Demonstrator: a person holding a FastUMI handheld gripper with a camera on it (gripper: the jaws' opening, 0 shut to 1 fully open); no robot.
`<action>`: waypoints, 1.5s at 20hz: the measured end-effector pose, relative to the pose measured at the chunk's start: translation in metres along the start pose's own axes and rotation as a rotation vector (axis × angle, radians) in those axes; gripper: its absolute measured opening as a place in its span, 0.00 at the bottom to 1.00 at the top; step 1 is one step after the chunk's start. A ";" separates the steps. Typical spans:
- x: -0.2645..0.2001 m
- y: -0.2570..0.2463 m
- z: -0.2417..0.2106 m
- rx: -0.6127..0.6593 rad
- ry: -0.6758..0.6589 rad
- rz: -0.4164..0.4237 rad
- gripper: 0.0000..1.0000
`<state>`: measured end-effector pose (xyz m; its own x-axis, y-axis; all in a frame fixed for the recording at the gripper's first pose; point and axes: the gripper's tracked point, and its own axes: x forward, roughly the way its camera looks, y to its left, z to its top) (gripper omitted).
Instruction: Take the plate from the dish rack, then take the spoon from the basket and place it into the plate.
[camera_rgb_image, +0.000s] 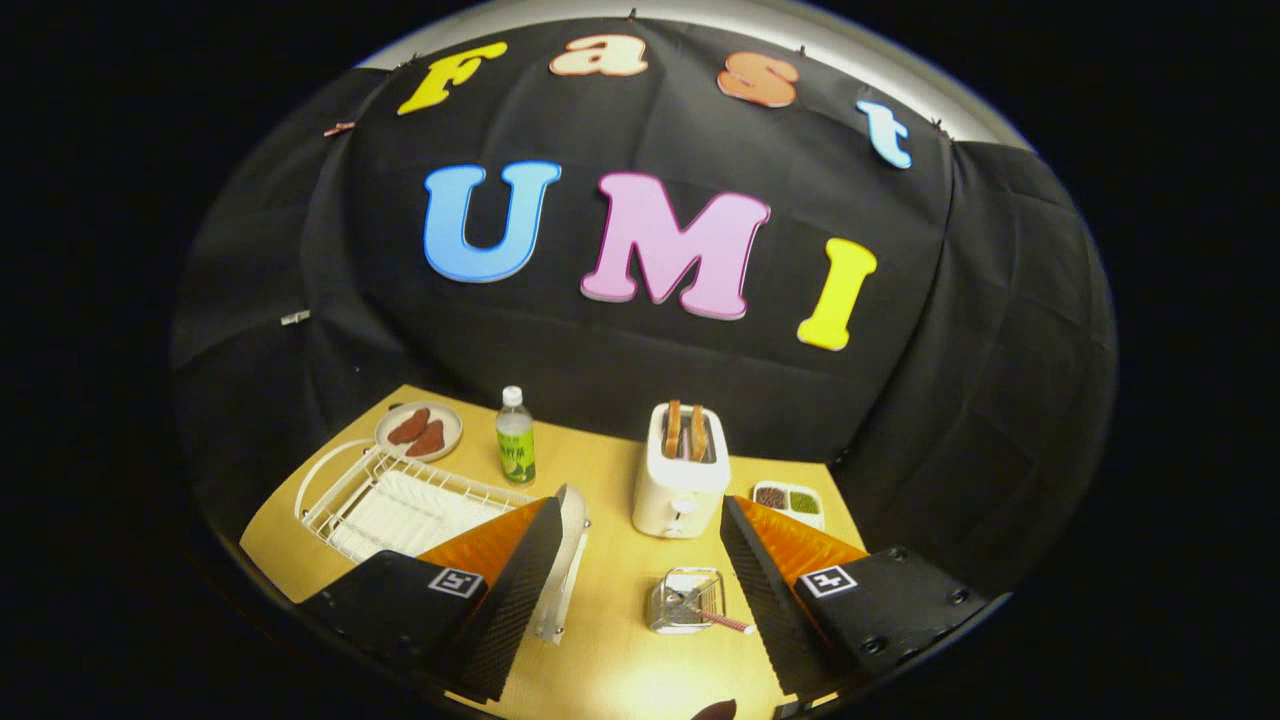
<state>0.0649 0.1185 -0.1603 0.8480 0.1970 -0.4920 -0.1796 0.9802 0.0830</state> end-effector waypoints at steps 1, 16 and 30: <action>0.012 0.009 -0.010 0.004 0.038 0.015 0.98; 0.122 0.056 -0.104 0.021 0.325 -0.097 0.38; 0.083 0.061 -0.005 -0.024 0.078 -0.137 0.28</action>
<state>0.1218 0.1945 -0.2006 0.8244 0.0583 -0.5630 -0.0772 0.9970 -0.0097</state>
